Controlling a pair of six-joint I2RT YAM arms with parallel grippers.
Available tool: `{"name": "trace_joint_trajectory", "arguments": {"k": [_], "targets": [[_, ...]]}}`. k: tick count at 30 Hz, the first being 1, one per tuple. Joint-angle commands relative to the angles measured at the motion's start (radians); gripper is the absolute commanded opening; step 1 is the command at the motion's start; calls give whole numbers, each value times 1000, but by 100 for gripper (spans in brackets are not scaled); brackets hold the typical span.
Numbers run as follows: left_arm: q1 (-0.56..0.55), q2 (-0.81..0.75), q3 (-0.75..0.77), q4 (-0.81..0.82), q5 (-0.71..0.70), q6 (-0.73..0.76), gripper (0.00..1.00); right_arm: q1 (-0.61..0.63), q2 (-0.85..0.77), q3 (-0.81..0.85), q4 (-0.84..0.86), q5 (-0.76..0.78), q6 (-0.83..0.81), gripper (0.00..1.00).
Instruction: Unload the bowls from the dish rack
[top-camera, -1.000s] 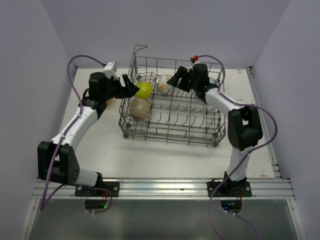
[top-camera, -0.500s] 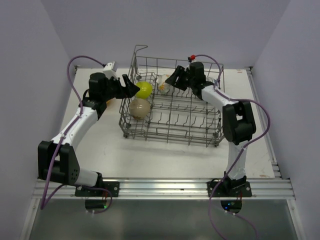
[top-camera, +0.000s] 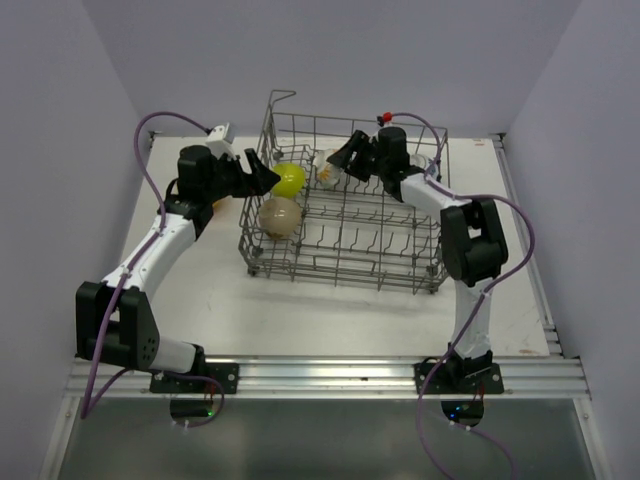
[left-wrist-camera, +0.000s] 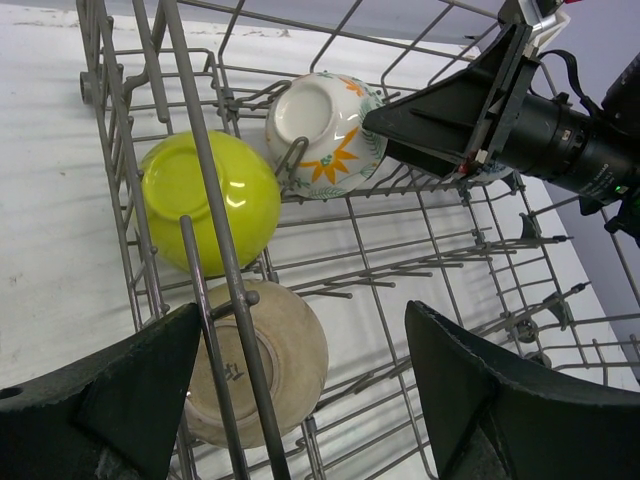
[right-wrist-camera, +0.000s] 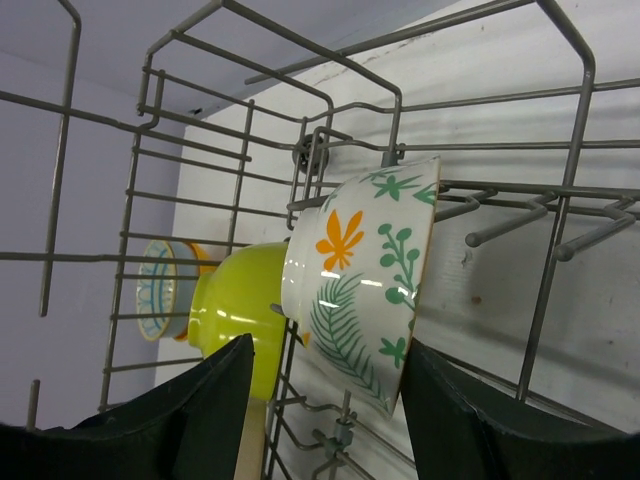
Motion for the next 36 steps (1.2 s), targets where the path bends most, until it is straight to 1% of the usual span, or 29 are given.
{"name": "trace_joint_trajectory", "arguments": {"k": [1, 5, 7, 10, 12, 14, 17, 18, 21, 22, 25, 29, 31, 36], "targets": [[-24, 5, -13, 69, 114, -36, 86, -1, 28, -3, 109, -37, 55, 63], [-24, 13, -11, 64, 109, -30, 86, 2, 53, 35, 98, -49, 70, 64], [-24, 14, -11, 64, 108, -30, 86, 2, 63, 54, 84, -57, 72, 63], [-23, 14, -11, 63, 108, -28, 86, 0, 63, 48, 103, -62, 81, 56], [-24, 17, -10, 64, 111, -30, 86, 2, 56, 31, 133, -69, 108, 48], [-23, 17, -11, 64, 109, -30, 86, 0, 50, 8, 187, -79, 128, 45], [-23, 14, -8, 57, 103, -24, 87, 0, 53, -6, 251, -105, 182, 38], [-23, 13, -8, 55, 99, -22, 87, 0, 57, -20, 302, -111, 215, 33], [-23, 16, -8, 55, 97, -22, 87, 0, 65, -37, 400, -144, 280, 24], [-23, 16, -8, 53, 99, -22, 87, 0, 69, -38, 417, -155, 291, 20], [-23, 16, -8, 52, 96, -21, 87, 0, 70, -23, 451, -203, 300, 15], [-23, 16, -8, 47, 88, -16, 87, -1, 45, -22, 468, -221, 302, 4], [-23, 16, -6, 46, 85, -14, 87, -4, 31, -18, 480, -235, 314, 0], [-23, 19, -6, 40, 77, -8, 87, -16, 4, -40, 543, -249, 372, 0]]}}
